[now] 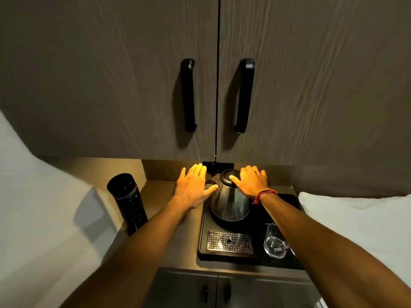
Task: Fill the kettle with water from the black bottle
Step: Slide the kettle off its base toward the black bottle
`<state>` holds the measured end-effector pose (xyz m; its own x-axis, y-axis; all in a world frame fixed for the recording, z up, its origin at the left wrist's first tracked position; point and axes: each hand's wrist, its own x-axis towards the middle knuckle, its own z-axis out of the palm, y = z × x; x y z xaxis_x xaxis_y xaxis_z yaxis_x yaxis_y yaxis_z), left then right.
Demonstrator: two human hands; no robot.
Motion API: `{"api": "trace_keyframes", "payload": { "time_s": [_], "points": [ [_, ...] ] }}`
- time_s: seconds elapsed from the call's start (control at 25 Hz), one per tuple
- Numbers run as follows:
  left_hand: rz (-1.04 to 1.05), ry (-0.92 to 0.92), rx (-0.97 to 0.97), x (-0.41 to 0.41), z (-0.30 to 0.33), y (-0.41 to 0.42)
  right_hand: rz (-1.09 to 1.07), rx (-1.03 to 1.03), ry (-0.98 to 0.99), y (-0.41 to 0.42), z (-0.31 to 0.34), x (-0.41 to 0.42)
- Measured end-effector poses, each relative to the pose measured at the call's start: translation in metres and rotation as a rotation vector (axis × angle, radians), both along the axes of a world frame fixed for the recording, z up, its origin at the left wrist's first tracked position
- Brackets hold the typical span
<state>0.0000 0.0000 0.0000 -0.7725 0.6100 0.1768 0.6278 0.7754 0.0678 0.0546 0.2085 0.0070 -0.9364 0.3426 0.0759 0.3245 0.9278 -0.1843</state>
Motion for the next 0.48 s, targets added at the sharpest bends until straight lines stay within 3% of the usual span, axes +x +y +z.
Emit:
{"api": "trace_keyframes", "payload": {
  "time_s": [0.2, 0.48],
  "points": [
    [0.022, -0.041, -0.071, -0.013, -0.017, 0.002, 0.007, -0.021, 0.064, 0.001, 0.000, -0.017],
    [0.020, -0.059, -0.016, -0.027, -0.024, -0.002, 0.028, -0.062, 0.097, 0.001, 0.002, -0.018]
  ]
}}
